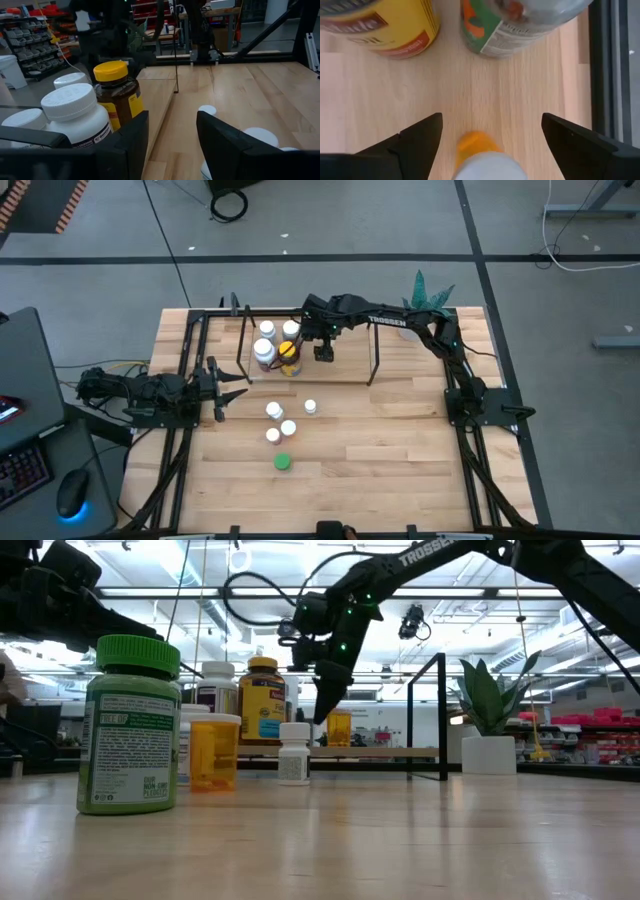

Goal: Pick and place medicine bottles onto shelf by color
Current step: Put the right orange bottle on the shelf

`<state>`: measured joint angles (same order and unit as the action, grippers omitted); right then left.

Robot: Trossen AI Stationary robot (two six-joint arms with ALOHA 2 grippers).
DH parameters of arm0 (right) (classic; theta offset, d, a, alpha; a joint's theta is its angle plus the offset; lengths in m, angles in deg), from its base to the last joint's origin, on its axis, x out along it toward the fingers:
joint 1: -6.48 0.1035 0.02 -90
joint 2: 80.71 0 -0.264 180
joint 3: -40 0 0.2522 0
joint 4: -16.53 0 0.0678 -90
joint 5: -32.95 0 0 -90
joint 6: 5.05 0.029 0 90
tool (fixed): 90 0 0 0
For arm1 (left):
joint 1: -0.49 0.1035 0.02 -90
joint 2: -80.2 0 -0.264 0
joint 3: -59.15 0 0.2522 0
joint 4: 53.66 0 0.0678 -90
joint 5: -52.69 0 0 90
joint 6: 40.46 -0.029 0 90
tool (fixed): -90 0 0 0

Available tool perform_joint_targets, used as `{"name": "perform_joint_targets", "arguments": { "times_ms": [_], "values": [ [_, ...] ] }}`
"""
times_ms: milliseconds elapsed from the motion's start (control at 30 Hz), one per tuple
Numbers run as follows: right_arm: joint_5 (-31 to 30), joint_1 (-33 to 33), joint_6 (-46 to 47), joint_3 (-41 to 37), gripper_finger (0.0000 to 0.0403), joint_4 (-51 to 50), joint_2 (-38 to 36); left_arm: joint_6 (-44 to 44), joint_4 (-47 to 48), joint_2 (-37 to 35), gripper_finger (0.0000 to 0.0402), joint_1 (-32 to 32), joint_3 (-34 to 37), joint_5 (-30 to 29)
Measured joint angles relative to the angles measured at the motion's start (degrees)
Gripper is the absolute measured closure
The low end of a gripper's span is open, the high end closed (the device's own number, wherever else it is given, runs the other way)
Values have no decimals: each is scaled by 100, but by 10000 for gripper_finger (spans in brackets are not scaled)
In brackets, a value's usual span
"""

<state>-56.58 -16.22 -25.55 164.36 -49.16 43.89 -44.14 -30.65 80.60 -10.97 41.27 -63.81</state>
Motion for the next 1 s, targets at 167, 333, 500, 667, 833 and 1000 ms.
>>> {"name": "perform_joint_targets", "arguments": {
  "times_ms": [167, 333, 500, 667, 833, 1000],
  "values": [
    [-52, 3, 2, 428, 52, -373, 0, 0, 0, 0, 224, 0, 0, 0],
    [-179, 3, 1, 830, 52, -774, 0, 2, 0, 0, 221, -1, 0, 0],
    [-362, 37, 1, 1185, 53, -1148, 0, 75, 0, 0, 226, -2, 0, 0],
    [-533, 122, 1, 1473, 53, -1456, 0, 598, 0, 0, 227, -1, 0, 2],
    [-941, 222, 0, 1759, 53, -1917, -2, 615, 0, 0, 223, -2, 0, 2],
    [-986, 280, 243, 1988, 53, -2461, -9, 773, 2, 0, 222, -2, -1, 2]
  ]
}}
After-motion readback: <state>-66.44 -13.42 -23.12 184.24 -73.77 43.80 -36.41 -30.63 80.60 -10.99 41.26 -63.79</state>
